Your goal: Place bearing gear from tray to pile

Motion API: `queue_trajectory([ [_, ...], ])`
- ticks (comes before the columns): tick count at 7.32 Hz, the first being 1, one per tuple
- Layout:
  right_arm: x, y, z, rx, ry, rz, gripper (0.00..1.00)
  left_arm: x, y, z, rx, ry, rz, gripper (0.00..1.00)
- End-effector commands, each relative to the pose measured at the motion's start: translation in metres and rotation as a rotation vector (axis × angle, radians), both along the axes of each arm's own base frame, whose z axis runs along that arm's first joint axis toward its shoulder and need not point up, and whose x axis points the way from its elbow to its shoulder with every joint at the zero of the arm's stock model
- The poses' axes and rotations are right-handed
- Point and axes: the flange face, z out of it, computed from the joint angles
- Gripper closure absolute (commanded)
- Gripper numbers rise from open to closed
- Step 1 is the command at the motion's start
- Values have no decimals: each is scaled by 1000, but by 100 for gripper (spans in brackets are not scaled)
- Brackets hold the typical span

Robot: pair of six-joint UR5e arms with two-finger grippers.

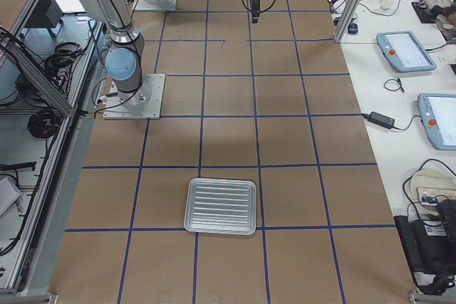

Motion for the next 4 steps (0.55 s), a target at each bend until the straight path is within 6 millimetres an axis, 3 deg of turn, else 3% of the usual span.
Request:
queue_trajectory([
  [1,0,0,0,0,0,0,0,1,0,0,2,-5,0,76],
  [4,0,1,-1,2,-1,-2,0,2,0,0,3,-7,3,61],
])
